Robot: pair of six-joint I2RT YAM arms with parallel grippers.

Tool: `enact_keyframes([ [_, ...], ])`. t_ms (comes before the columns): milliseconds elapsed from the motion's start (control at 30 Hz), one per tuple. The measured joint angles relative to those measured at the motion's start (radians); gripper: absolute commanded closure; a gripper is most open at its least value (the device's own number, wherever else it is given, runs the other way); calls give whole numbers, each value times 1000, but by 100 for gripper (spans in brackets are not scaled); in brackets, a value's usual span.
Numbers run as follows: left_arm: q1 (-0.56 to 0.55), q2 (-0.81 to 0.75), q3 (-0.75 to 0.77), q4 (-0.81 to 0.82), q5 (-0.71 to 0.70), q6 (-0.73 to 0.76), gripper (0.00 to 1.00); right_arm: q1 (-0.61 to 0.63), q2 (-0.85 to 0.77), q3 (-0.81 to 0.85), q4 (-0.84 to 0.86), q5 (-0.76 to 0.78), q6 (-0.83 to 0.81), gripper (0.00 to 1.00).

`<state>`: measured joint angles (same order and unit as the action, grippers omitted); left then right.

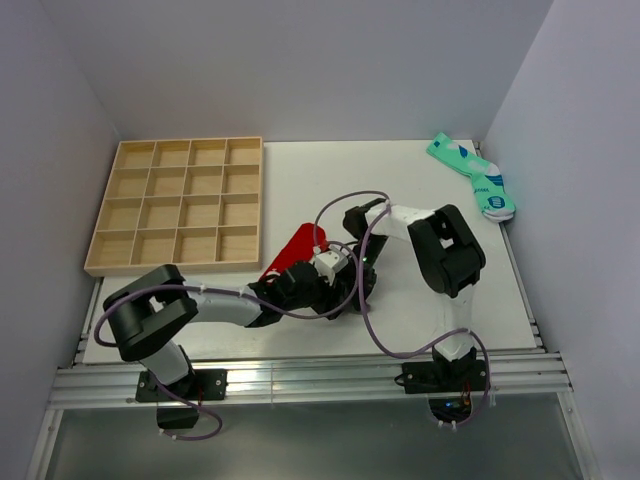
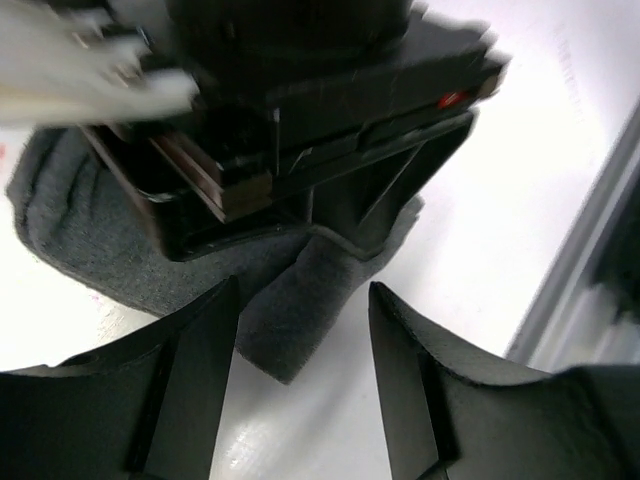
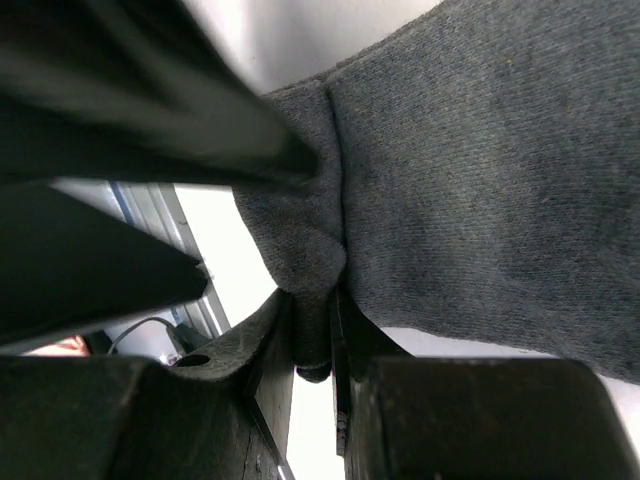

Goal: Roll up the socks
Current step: Roll the sock at the center of the board.

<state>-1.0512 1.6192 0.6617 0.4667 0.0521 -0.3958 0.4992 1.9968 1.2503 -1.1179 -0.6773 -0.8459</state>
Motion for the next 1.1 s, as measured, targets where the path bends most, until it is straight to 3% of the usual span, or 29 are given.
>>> enact_keyframes([
  [367, 0, 67, -8, 70, -6, 5, 44, -1, 12, 42, -23, -16, 15, 81],
  [667, -1, 115, -41, 166, 4, -49, 64, -3, 17, 42, -20, -14, 31, 77],
  [933, -2, 153, -53, 250, 34, -103, 94, -10, 14, 33, 0, -6, 64, 54],
  [1100, -2, 175, -76, 323, 47, -144, 100, -24, -22, 11, 19, -5, 80, 46],
])
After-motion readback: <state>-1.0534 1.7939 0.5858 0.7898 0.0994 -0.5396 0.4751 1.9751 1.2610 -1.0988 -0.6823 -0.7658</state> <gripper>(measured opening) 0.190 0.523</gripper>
